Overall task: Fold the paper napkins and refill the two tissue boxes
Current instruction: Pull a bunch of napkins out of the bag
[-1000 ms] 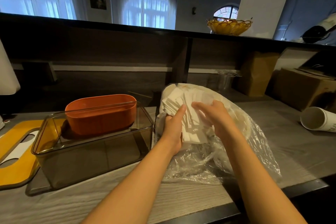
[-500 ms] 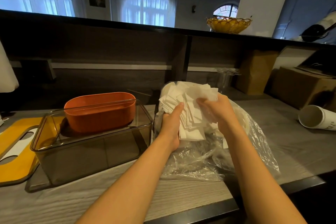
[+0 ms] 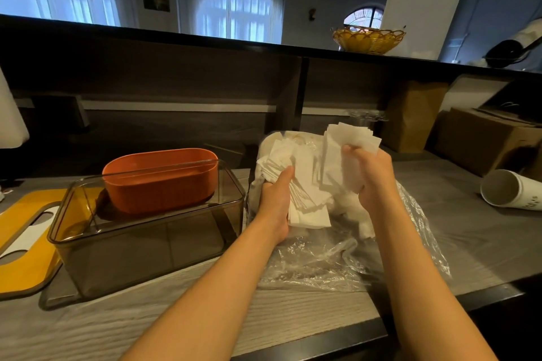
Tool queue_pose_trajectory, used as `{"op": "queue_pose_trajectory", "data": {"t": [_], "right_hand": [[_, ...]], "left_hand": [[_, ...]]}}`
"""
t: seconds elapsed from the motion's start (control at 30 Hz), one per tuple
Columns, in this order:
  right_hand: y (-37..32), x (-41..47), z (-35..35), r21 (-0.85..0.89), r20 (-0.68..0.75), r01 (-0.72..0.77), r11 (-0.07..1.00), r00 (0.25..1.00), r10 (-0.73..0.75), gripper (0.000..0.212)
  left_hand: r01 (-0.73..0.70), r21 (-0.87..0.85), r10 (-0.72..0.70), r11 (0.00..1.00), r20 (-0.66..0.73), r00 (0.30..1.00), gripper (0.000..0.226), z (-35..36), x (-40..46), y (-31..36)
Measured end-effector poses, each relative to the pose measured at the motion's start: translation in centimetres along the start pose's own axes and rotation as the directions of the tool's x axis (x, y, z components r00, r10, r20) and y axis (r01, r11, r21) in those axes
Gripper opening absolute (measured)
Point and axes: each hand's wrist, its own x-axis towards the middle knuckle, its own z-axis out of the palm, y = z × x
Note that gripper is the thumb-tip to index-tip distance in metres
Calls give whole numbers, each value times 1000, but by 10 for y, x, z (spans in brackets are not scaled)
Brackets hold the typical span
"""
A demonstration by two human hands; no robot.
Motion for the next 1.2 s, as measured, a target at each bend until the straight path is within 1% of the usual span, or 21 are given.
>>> {"op": "queue_pose_trajectory", "data": {"t": [0.07,0.13,0.23,0.33,0.4,0.47,0.53,0.6,0.67,0.73,0.8,0.9,0.93,1.0,1.07,1.1,1.17,1.2], "right_hand": [[-1,-3,-1,30,91,-28,999,995,26,10],[1,-4,2,-38,203,-1,999,979,8,12],[4,-7,8,-191,306,132,973,949,-69,16],[6,-9,11,-335,383,259,906,916,-121,17],[7,-10,11,-391,395,291,873,910,-126,17],[7,-10,10,-411,384,289,865,915,-123,19],[6,-11,10,-434,372,291,853,920,-124,20],[6,-10,10,-443,342,295,846,929,-145,16],[6,-8,9,-435,306,284,855,939,-157,17],[6,-6,7,-413,264,242,878,955,-139,21],[6,-3,4,-373,220,190,908,969,-113,18],[7,0,0,-340,205,162,926,974,-95,20],[6,0,0,-321,191,163,933,976,-105,17],[4,2,0,-247,130,184,951,979,-156,18],[3,4,-2,-123,86,201,972,978,-192,17],[2,5,-3,-26,119,209,977,971,-205,23],[4,6,-7,244,266,187,952,931,-251,40],[5,5,-8,334,332,148,931,906,-263,44]], "left_hand": [[-3,7,3,1000,3,1000,28,0,0,1],[-6,23,6,1000,-4,1000,28,-1,0,1],[-7,45,8,999,-20,1000,32,-1,0,0],[-22,56,23,998,-18,1000,22,-1,1,0],[-18,49,19,999,-11,1000,14,-2,2,0],[-13,39,13,999,0,1000,12,-1,1,0],[-16,33,16,999,5,1000,18,-1,-1,1],[-22,35,21,999,5,1000,22,-1,-1,1],[-19,40,19,999,1,1000,26,-1,-1,0],[-6,40,7,999,-12,1000,31,0,0,-1],[0,38,1,999,-23,1000,33,0,0,-1],[10,27,-9,1000,-25,1000,35,-1,2,-2],[11,25,-11,1000,-25,1000,36,-1,2,-2],[10,20,-9,1000,-25,1000,36,-1,1,-1],[12,20,-12,1000,-23,1000,36,-1,1,0],[10,23,-9,1000,-20,1000,36,-1,1,0],[-3,48,3,999,-16,1000,33,-2,1,0],[-6,59,7,998,-16,1000,33,-2,2,0]]}}
